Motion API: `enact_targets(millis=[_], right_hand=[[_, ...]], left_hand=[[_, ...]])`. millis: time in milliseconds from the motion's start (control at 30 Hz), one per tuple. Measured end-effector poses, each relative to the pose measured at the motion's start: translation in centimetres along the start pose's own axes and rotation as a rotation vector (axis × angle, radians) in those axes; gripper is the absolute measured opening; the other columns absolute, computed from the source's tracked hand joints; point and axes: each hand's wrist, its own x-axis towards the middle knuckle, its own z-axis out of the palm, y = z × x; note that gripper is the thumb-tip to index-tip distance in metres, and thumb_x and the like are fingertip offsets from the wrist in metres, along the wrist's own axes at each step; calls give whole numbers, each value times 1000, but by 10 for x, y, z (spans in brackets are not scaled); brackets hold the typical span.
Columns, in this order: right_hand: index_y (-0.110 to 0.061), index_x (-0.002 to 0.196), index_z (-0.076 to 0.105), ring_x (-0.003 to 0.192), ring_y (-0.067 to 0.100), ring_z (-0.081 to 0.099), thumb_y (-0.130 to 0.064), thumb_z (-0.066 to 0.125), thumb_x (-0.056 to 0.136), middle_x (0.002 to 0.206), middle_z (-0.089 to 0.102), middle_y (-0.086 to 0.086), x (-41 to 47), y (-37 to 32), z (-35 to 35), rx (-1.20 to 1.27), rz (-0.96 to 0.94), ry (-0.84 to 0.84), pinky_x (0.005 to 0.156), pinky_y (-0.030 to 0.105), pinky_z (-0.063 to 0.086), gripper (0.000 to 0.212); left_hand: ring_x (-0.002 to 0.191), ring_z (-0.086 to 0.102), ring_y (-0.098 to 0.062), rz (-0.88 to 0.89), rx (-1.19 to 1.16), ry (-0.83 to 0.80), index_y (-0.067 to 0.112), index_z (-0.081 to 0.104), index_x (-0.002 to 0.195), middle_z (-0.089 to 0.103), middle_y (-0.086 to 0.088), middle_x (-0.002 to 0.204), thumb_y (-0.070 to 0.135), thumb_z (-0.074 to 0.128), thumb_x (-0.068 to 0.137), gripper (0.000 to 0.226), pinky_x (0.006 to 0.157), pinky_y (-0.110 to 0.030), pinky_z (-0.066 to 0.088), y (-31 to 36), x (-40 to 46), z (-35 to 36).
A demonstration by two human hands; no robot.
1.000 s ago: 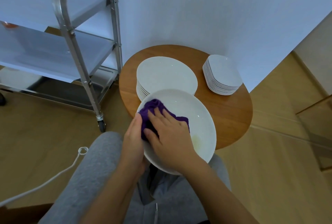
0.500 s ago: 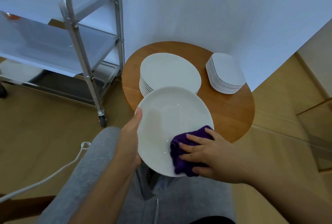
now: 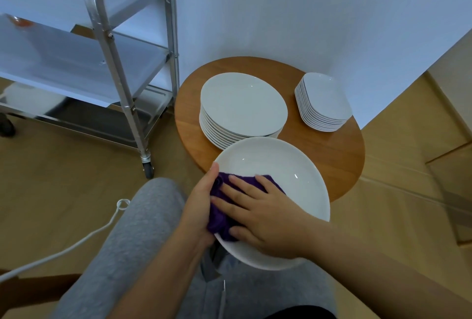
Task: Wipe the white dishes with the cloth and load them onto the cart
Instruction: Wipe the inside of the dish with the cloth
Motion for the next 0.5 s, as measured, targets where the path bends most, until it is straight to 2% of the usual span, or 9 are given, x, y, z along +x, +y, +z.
enact_targets(millis=[100,167,300,400,500], right_hand=[[-32,147,23,144,22,14,-50,24,95,153,28,-1,9,15,-7,-66,-46,60,111,46,4,55],[-33,146,25,144,23,15,-52,24,94,153,28,0,15,28,-14,-107,-3,107,113,45,6,56],[-38,147,7,145,20,2,-57,6,91,157,13,-4,18,56,-29,-147,187,180,113,38,-5,59],[-37,148,8,145,19,4,-57,5,91,157,13,-3,9,51,-28,-119,318,238,113,37,-6,60],[-31,149,16,144,26,16,-54,6,90,155,22,2,1,21,-18,-7,578,340,114,40,5,64]], left_hand=[[90,70,-27,14,-16,-26,15,77,90,72,-14,100,48,57,78,40,62,-36,58,7,-1,1],[95,68,-30,50,-26,-43,18,75,96,70,-16,106,46,57,77,38,67,-40,58,10,-2,4],[97,67,-33,139,-61,-37,24,76,96,69,-15,109,43,54,77,34,76,-45,56,13,-5,6],[109,60,-39,206,-95,-21,18,67,113,63,-18,120,47,59,77,48,94,-57,44,15,-8,3],[108,61,-38,310,-20,-2,24,69,110,65,-15,117,56,62,70,52,97,-62,41,16,-11,6]])
